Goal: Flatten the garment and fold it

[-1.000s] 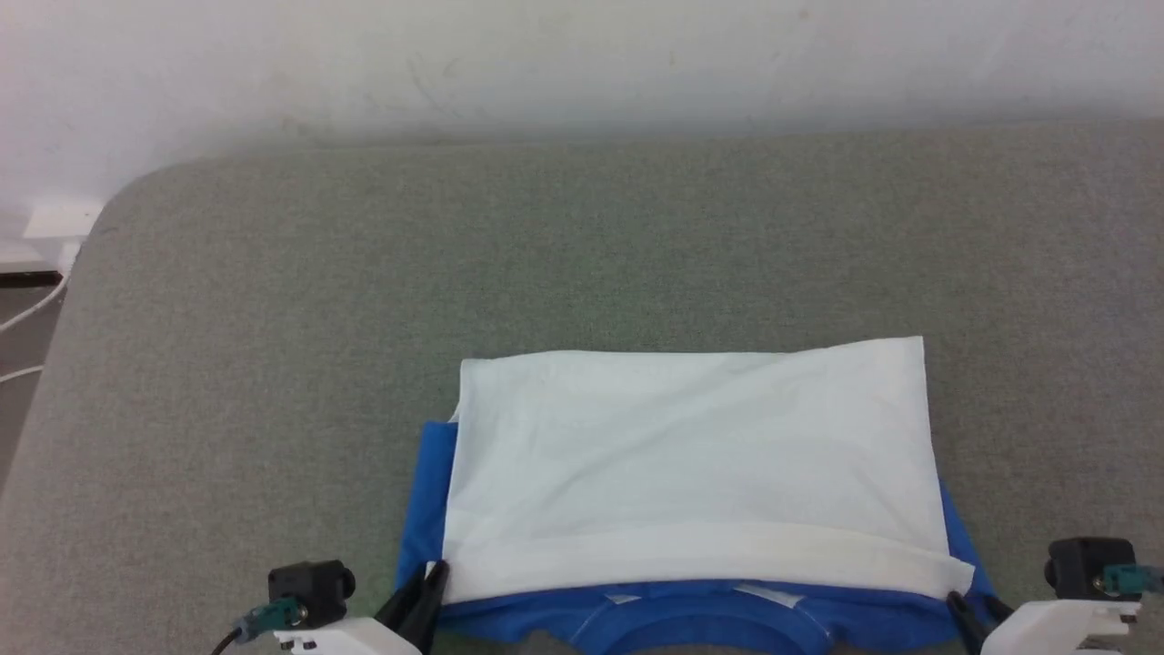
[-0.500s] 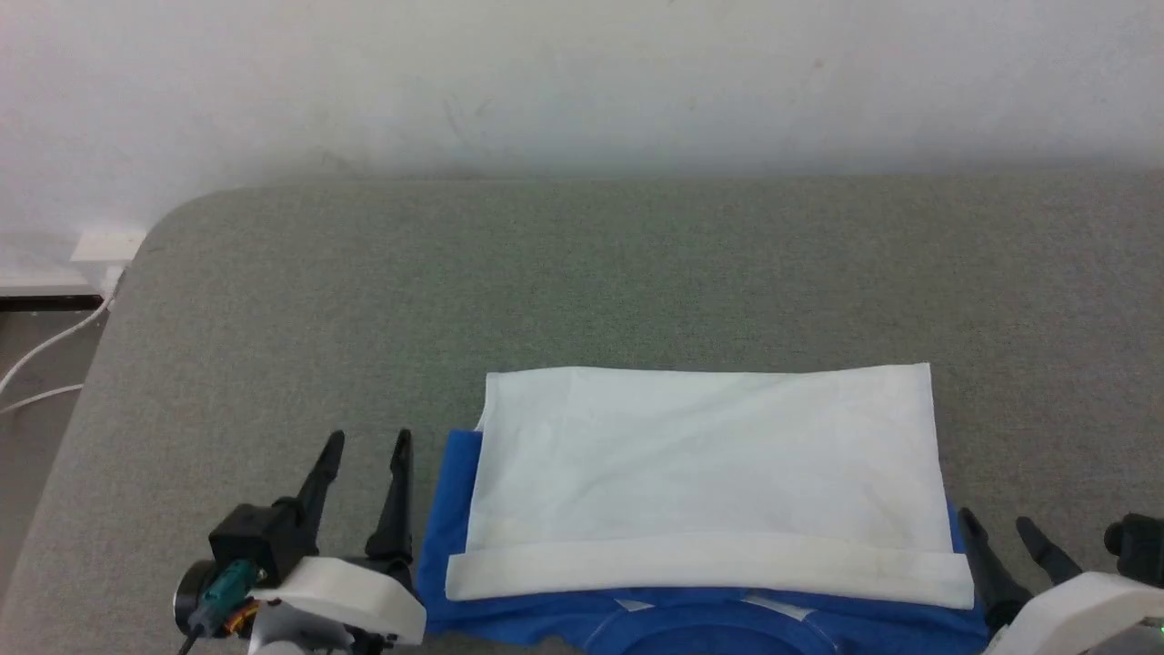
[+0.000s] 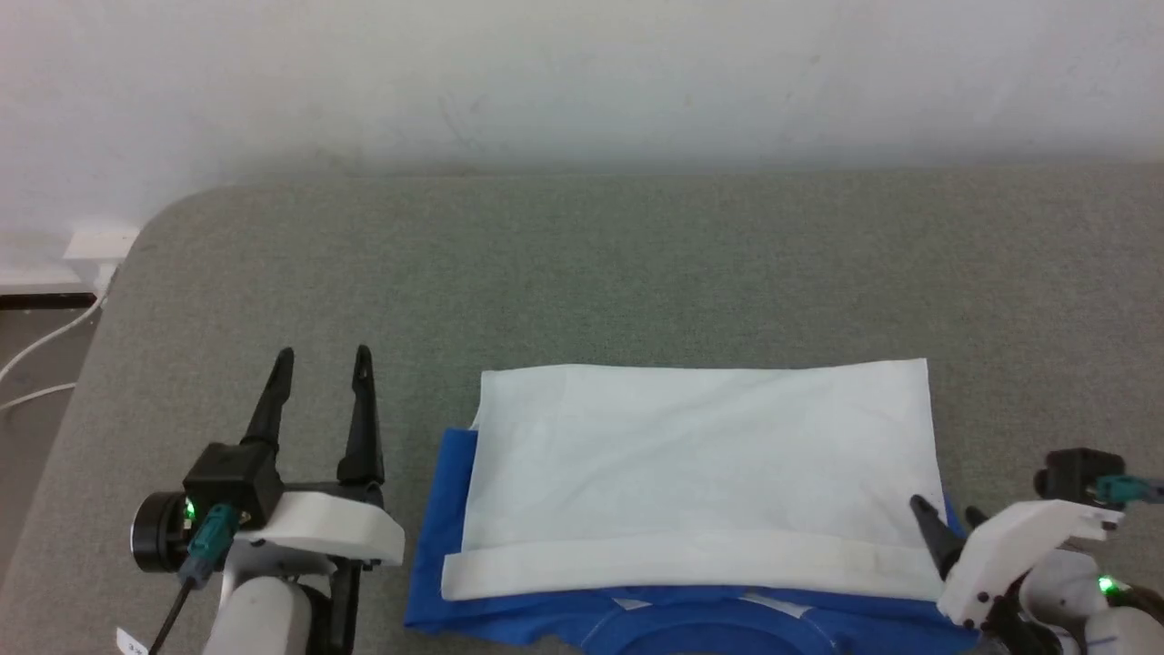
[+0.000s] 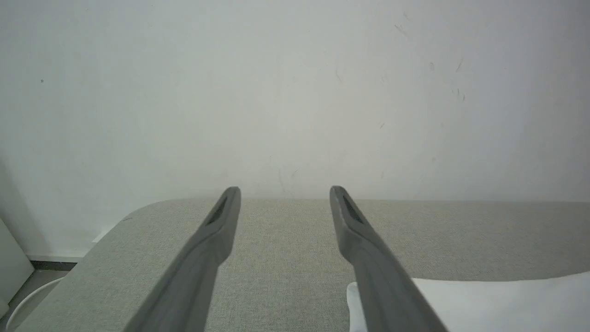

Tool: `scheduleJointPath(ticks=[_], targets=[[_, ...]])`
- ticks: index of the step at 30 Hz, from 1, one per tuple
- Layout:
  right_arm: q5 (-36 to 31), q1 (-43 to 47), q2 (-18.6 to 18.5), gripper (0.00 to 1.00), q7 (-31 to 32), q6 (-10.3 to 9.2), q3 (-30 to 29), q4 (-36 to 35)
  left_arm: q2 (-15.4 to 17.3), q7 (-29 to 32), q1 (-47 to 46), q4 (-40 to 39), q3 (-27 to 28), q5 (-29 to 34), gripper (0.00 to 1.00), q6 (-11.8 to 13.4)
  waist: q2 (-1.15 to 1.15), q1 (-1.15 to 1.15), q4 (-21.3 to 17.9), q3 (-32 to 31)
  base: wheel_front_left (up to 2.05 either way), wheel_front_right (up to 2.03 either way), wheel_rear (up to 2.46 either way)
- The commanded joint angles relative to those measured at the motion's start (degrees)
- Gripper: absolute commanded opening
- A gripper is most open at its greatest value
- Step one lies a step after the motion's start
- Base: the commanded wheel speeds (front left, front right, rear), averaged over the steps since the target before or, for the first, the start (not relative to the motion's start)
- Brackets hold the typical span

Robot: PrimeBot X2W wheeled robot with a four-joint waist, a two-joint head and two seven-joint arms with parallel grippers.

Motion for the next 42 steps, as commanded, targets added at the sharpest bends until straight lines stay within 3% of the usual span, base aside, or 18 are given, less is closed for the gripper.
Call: scheduleJointPath(ticks=[1,10,11,12,13,14,15,20,32,37,42], targets=[[0.53,-1.74,0.14,1.0,1.41,-0.05,0.52,1.97,-0.56,-0.26,-1.04,0.51,0.88,0.79,1.0,-0.53,0.0,0.0,-0.11,0.26,0.0,0.0,0.0],[1.51,-3.7,0.15,1.0,11.47,-0.05,2.09,8.97,-2.74,-0.27,-0.77,1.32,3.68,3.43,1.0,-2.71,0.0,0.0,0.69,0.61,0.0,0.0,0.0],[2.39,-3.62,0.15,0.79,12.51,-0.05,2.58,9.13,-2.95,-0.27,-0.72,1.4,3.94,3.59,1.0,-2.91,0.0,0.0,0.74,0.63,0.0,0.0,0.0],[3.35,-3.5,0.15,0.46,13.31,-0.05,2.87,9.2,-3.15,-0.27,-0.64,1.48,4.23,3.72,1.0,-3.07,0.0,0.0,0.75,0.61,0.0,0.0,0.0],[3.85,-3.4,0.15,0.36,13.84,-0.05,3.33,9.01,-3.35,-0.27,-0.56,1.52,4.53,3.84,1.0,-3.2,0.0,0.0,0.75,0.6,0.0,0.0,0.0],[4.32,-3.34,0.15,0.07,13.92,-0.05,3.78,8.51,-3.53,-0.27,-0.47,1.53,4.8,3.97,1.0,-3.37,0.0,0.0,0.71,0.59,0.0,0.0,0.0],[5.15,-3.3,0.15,0.0,13.77,-0.05,4.06,7.98,-3.69,-0.27,-0.36,1.55,5.04,4.09,1.0,-3.54,0.0,0.0,0.67,0.56,0.0,0.0,0.0],[4.39,-3.05,0.16,0.0,11.38,-0.05,2.25,5.42,-4.34,-0.27,0.03,1.83,6.15,4.67,1.0,-4.35,0.0,0.0,0.45,0.41,0.0,0.0,0.0],[-15.91,-2.35,0.16,0.0,6.46,-0.05,-14.14,-1.55,-5.63,-0.27,0.1,1.53,7.88,5.88,1.0,-5.57,0.0,0.0,0.76,0.72,0.0,0.0,0.0],[-16.41,0.26,0.16,0.0,8.57,-0.05,-10.99,-7.55,-5.98,-0.27,0.53,1.8,8.21,6.29,1.0,-6.13,0.0,0.0,0.85,0.21,0.0,0.0,0.0],[-14.0,4.81,0.16,0.0,13.24,-0.05,-3.36,-21.28,-6.24,-0.27,0.8,1.93,8.45,6.58,1.0,-6.63,0.0,0.0,1.03,-0.26,0.0,0.0,0.0]])
